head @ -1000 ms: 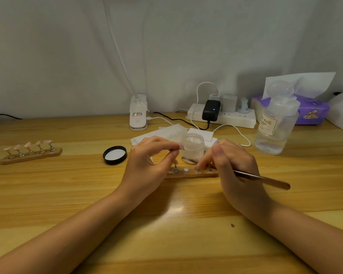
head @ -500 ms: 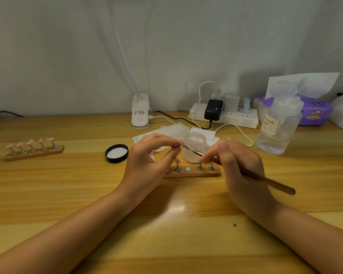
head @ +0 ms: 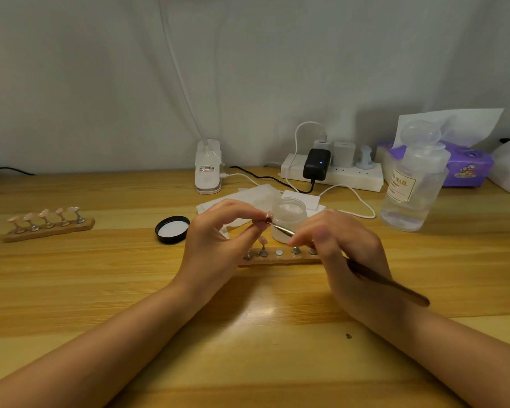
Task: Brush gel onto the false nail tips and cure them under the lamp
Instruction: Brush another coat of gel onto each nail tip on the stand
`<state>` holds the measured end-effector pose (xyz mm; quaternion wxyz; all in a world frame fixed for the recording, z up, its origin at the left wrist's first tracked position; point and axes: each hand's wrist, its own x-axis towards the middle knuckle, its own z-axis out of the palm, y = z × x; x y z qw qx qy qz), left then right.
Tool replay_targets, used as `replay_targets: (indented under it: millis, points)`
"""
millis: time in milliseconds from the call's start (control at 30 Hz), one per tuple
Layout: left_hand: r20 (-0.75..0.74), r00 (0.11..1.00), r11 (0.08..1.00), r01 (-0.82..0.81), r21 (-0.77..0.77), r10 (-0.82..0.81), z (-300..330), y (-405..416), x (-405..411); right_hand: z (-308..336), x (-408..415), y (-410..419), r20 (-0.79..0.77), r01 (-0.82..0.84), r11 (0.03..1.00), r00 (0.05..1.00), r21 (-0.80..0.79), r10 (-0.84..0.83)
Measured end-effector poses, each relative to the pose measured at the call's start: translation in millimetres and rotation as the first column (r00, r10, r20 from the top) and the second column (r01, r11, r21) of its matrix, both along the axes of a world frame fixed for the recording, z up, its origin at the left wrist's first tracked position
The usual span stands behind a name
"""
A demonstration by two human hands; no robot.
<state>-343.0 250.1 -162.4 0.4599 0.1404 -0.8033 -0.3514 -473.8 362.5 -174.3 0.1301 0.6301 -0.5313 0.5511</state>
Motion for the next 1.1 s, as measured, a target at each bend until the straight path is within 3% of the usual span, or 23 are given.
replay_targets:
  millis: [100,167,367,567,633,767,1000,1100]
  points:
    - [0.011,1.000,1.000,-0.014,0.020,0.014,-0.8,-0.7,-0.5,0.5,-2.1,0.7,0.229,-0.007,0.999,0.973,0.039,-0.003]
    - [0.009,1.000,1.000,-0.008,0.027,0.008,-0.6,-0.1,-0.8,1.2,-3.0,0.5,0.303,-0.010,0.999,0.953,0.048,-0.005]
    - [-0.001,1.000,1.000,-0.011,-0.001,0.011,-0.4,0.5,-0.4,-0.8,1.0,-0.5,0.003,0.020,1.000,1.000,0.011,-0.020]
    - [0.020,1.000,1.000,-0.018,0.007,0.017,-2.3,-0.9,-0.9,3.1,-1.7,0.2,0.245,0.018,0.998,0.969,0.066,-0.034]
    - [0.027,0.999,1.000,-0.022,0.008,0.022,-2.3,-1.0,-0.7,4.0,-0.1,0.7,0.222,0.008,0.999,0.975,0.052,-0.019]
    - [0.019,1.000,1.000,-0.018,-0.010,0.019,-0.8,-0.4,-0.6,1.4,2.5,0.5,0.011,0.009,1.000,1.000,0.016,-0.009]
    - [0.042,0.999,1.000,-0.018,-0.004,0.018,-2.1,-1.3,0.4,2.8,-2.5,0.3,0.298,0.018,0.997,0.954,0.078,-0.040]
    - [0.040,0.999,1.000,-0.013,-0.008,0.013,-1.8,-1.3,0.3,2.7,-0.2,0.7,0.181,0.002,0.999,0.983,0.044,-0.010]
